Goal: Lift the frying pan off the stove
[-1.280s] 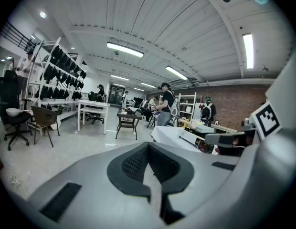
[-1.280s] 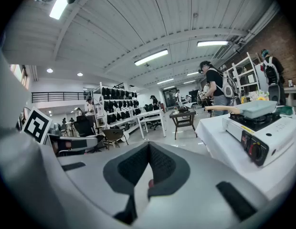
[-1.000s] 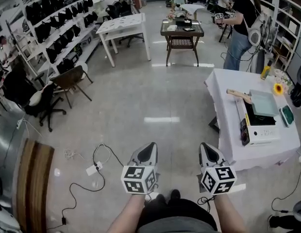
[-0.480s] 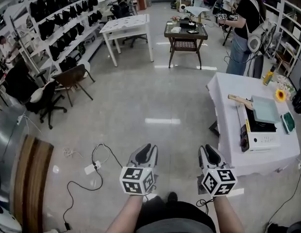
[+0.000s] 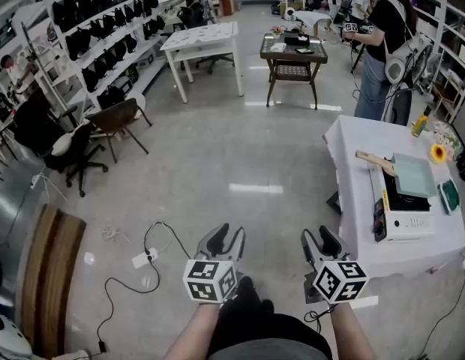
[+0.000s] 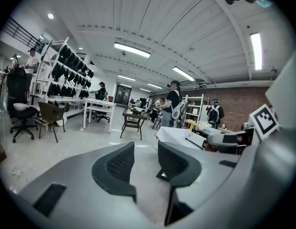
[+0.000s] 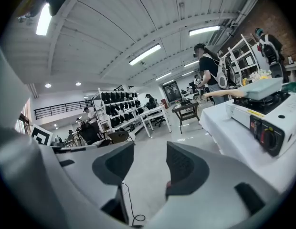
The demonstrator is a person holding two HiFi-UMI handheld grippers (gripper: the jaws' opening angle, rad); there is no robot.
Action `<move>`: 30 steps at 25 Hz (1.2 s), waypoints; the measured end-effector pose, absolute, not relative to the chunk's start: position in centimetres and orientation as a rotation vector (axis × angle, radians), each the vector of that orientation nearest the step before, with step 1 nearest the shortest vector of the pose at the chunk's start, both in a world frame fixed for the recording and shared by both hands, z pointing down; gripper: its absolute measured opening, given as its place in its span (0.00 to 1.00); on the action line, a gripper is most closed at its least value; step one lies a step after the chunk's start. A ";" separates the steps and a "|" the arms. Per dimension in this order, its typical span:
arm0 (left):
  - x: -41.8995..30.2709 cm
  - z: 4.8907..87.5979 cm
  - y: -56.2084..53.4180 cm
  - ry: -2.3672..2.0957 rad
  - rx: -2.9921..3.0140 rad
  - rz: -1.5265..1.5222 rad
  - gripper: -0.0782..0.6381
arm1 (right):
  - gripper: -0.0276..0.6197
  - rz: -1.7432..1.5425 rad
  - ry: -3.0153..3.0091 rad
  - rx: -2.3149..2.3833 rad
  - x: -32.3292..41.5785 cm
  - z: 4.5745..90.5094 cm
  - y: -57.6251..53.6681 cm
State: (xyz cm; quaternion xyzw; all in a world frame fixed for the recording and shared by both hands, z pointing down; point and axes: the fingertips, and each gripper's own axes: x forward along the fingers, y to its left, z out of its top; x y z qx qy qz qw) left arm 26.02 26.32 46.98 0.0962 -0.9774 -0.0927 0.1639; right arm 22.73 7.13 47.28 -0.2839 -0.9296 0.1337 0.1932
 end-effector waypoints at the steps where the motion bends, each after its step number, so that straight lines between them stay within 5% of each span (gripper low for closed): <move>1: 25.7 47.1 26.5 -2.785 0.272 -0.269 0.29 | 0.35 0.374 -2.606 -0.797 22.4 47.4 7.3; 30: -1.0 49.4 39.7 -2.717 0.396 -0.289 0.30 | 0.35 0.387 -2.646 -0.616 -3.5 48.1 19.3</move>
